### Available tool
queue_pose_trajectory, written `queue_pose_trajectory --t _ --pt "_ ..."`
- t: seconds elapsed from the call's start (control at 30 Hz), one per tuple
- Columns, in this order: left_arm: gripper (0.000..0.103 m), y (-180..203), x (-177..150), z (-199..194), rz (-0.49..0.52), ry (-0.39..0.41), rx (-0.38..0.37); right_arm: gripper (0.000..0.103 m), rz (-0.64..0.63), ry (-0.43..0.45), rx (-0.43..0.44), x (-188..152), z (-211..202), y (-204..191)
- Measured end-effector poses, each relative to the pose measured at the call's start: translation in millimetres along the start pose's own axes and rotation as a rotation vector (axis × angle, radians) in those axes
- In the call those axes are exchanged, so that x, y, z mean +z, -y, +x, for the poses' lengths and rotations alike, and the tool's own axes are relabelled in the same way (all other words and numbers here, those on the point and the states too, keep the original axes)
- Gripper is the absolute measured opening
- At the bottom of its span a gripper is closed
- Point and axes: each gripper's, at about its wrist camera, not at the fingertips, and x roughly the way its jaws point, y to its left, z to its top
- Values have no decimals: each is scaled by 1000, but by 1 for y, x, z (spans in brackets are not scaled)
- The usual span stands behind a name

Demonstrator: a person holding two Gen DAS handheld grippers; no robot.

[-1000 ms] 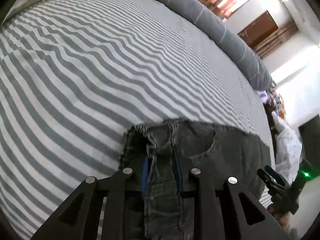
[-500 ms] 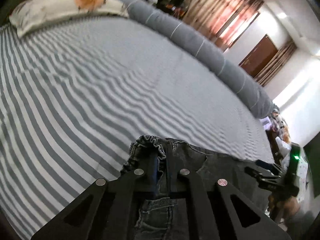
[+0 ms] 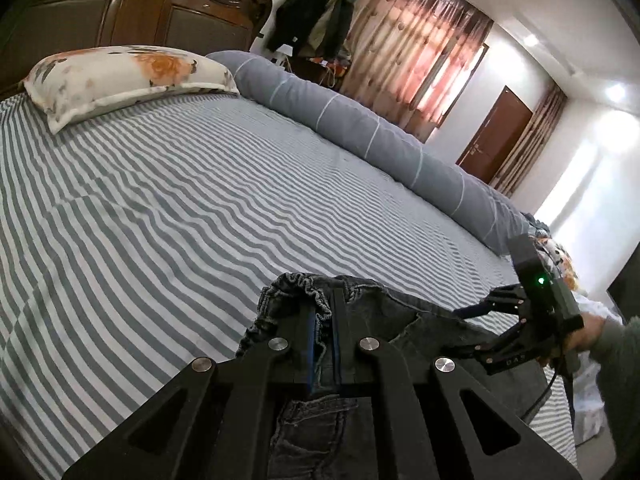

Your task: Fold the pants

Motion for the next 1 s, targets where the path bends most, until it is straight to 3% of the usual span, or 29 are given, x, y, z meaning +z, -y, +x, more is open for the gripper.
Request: queue_pose_trajectory --t 0.07,0.17,0.33,0.6,0.67,0.73,0.8,0.83,1.0 --pt "6 2 -1 -1 4 8 11 52 -31 -52 0 -1 6 9" --pt "6 6 -4 -5 16 16 26 46 4 -93 -11 -14 13 34" --pt "6 18 -2 -10 41 17 52 33 81 -114 -55 -67 13 77" --pt "6 28 3 -30 83 26 65 33 118 -69 -47 -121 7 104" --pt "2 24 4 -37 93 56 123 35 120 -63 -42 -126 9 112" --pt "2 18 9 -45 123 135 202 35 119 -58 -51 -132 9 114" --pt "2 12 15 -33 130 68 195 26 130 -38 -83 -135 7 110" --pt "2 8 15 -24 116 17 212 10 134 -28 -106 -136 4 98" --pt "3 -1 3 -1 124 -156 142 5 168 -20 -188 -148 -7 79"
